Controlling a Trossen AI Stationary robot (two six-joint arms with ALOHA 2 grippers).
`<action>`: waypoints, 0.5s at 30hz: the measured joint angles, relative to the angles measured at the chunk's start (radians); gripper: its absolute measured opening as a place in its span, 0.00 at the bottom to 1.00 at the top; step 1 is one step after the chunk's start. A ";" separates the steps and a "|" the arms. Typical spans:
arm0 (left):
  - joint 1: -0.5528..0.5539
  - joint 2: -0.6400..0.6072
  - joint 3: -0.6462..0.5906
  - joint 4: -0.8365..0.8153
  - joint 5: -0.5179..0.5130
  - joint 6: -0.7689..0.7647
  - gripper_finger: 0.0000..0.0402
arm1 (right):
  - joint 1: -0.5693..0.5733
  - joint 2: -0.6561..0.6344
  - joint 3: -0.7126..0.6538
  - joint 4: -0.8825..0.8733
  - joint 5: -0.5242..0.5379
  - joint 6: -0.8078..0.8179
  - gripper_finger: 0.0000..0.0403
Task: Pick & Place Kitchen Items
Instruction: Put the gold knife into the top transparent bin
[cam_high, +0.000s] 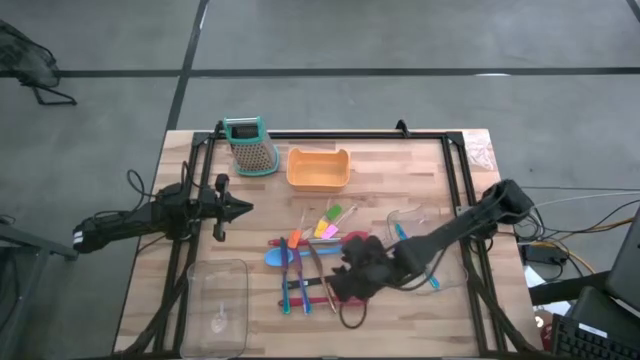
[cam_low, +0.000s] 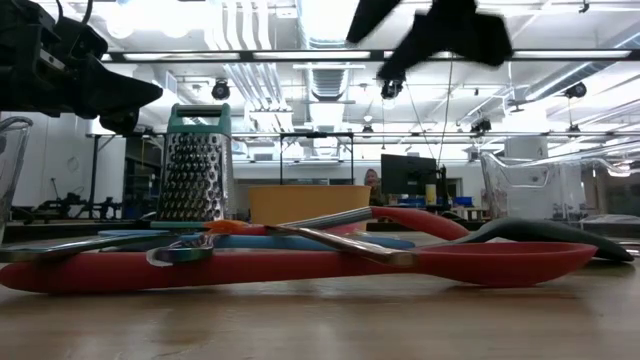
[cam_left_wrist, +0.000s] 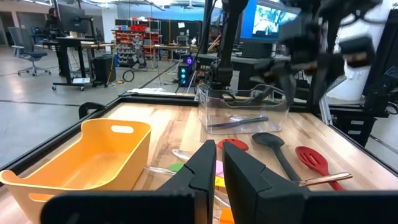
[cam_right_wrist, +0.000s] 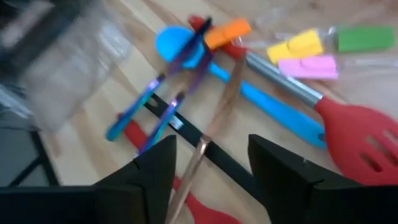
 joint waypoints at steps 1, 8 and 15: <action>0.000 0.000 0.000 0.000 0.000 0.000 0.09 | -0.006 0.018 0.001 0.004 -0.017 0.001 0.54; 0.000 0.000 0.000 0.000 0.000 0.000 0.09 | -0.048 0.142 0.005 0.130 -0.104 -0.012 0.67; 0.000 0.000 0.000 0.000 0.000 0.000 0.09 | -0.068 0.233 0.043 0.132 -0.158 0.007 0.70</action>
